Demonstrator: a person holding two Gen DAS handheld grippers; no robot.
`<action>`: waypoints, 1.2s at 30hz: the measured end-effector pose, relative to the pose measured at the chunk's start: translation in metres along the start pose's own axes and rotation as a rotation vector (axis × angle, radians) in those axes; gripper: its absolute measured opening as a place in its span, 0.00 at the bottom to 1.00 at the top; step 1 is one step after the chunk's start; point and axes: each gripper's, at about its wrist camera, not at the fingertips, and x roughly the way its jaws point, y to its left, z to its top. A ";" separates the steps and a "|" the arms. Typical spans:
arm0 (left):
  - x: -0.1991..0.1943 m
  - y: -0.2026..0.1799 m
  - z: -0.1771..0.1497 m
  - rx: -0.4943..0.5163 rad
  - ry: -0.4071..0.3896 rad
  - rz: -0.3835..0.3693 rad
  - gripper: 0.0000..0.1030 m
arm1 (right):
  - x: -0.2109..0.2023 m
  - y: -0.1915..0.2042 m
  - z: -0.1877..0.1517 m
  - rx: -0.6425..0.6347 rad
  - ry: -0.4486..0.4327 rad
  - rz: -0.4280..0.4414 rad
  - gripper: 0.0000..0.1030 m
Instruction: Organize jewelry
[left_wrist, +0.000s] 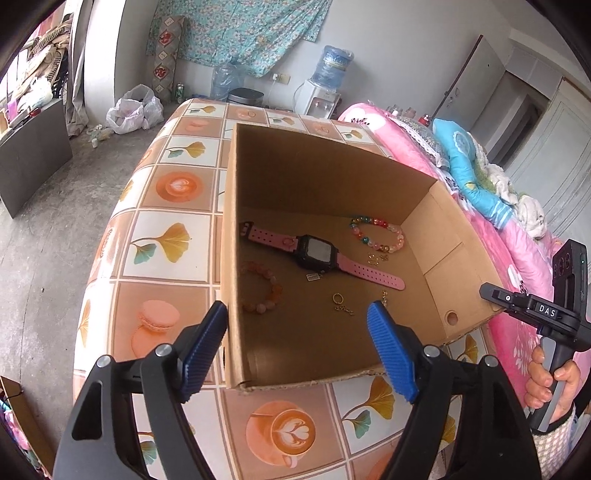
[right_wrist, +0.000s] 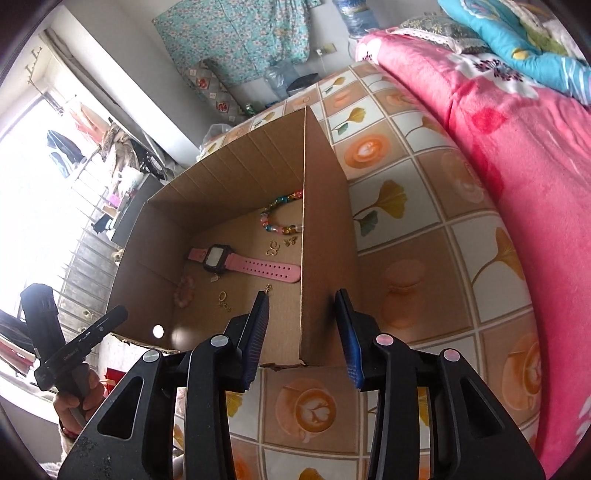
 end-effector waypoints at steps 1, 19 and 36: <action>-0.002 0.001 -0.002 -0.002 0.001 -0.005 0.73 | -0.001 -0.001 -0.002 0.005 0.003 0.006 0.36; -0.039 -0.005 -0.046 -0.029 0.030 -0.043 0.73 | -0.032 -0.002 -0.052 0.067 0.013 0.011 0.37; -0.110 -0.026 -0.077 0.046 -0.282 0.036 0.77 | -0.103 0.018 -0.100 -0.020 -0.269 -0.129 0.67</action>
